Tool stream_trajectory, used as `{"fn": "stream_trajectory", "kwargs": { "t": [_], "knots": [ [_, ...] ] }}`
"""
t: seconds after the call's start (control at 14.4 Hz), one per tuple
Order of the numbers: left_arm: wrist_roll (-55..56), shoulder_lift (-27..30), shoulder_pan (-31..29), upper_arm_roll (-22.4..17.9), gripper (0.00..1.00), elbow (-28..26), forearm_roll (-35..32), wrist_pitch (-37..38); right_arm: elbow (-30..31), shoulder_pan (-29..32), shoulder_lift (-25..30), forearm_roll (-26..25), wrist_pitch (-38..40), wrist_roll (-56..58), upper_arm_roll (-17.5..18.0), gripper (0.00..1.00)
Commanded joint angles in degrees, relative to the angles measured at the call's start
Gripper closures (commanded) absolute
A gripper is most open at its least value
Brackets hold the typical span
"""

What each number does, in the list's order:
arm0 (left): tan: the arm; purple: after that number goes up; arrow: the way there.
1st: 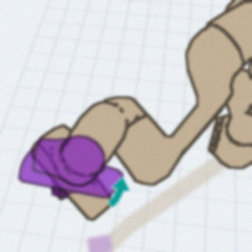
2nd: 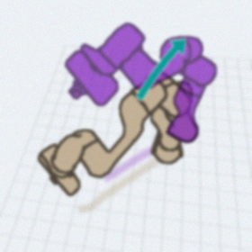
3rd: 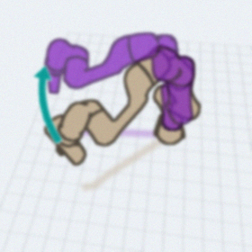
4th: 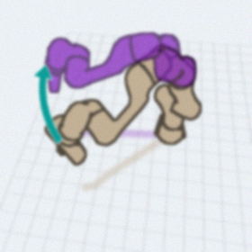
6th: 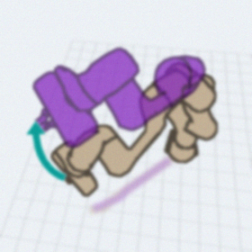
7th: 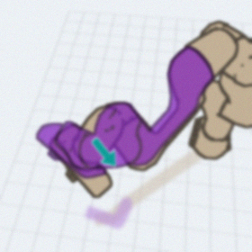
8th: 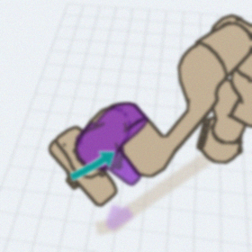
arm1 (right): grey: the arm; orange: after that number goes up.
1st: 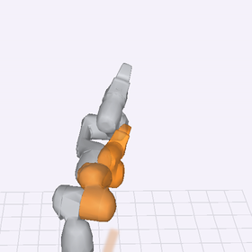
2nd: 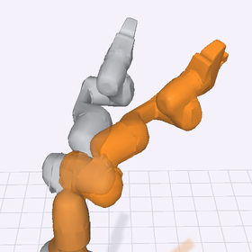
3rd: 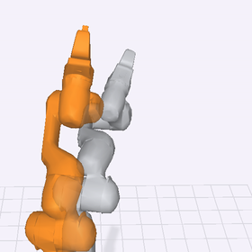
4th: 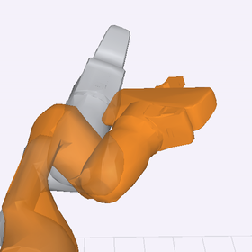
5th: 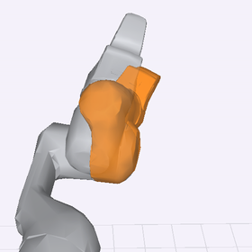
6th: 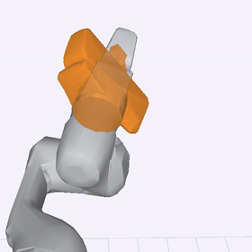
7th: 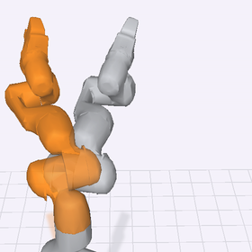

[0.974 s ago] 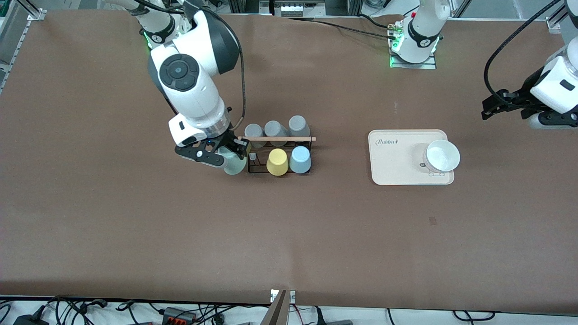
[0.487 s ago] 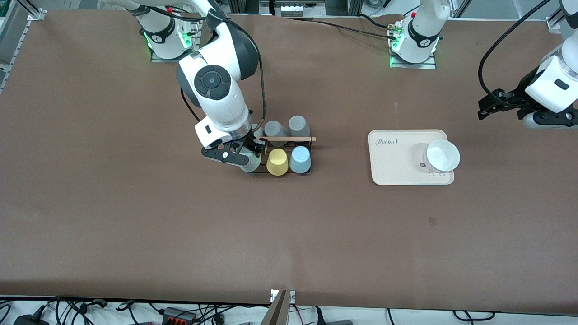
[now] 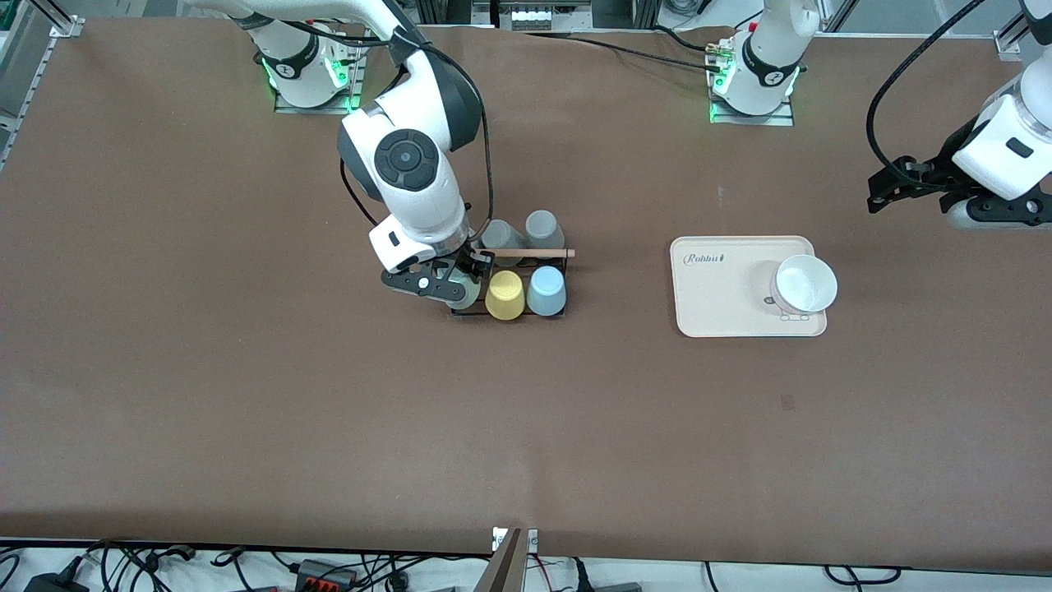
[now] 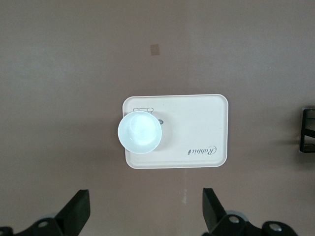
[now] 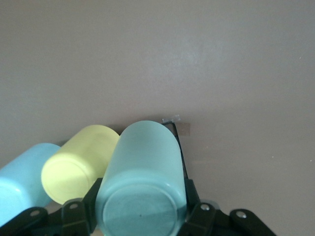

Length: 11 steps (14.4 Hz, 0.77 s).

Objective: Hang scattered cups on rack with three cups
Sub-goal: 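Lower the mint cup onto the rack beside the yellow cup with the right gripper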

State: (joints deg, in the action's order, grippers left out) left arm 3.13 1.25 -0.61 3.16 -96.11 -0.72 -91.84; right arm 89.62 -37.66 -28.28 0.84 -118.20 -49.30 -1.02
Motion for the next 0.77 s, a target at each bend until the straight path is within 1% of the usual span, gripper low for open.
{"fn": "stream_trajectory", "kwargs": {
  "t": [0.0,0.49,0.7],
  "knots": [
    [0.5,-0.7,0.4,-0.2,0.00,0.9,1.4,0.9,0.5,-0.7,-0.3,-0.9,0.2,-1.1,-0.4,0.79],
    [0.4,-0.8,1.0,-0.2,0.00,1.7,1.3,1.2,0.6,-0.8,-2.7,-1.0,-0.7,-0.9,-0.4,0.78],
    [0.5,-0.8,1.0,-0.2,0.00,1.7,1.4,1.2,0.6,-0.8,-3.4,-1.0,-1.1,-0.9,-0.4,0.73]
  ]
}}
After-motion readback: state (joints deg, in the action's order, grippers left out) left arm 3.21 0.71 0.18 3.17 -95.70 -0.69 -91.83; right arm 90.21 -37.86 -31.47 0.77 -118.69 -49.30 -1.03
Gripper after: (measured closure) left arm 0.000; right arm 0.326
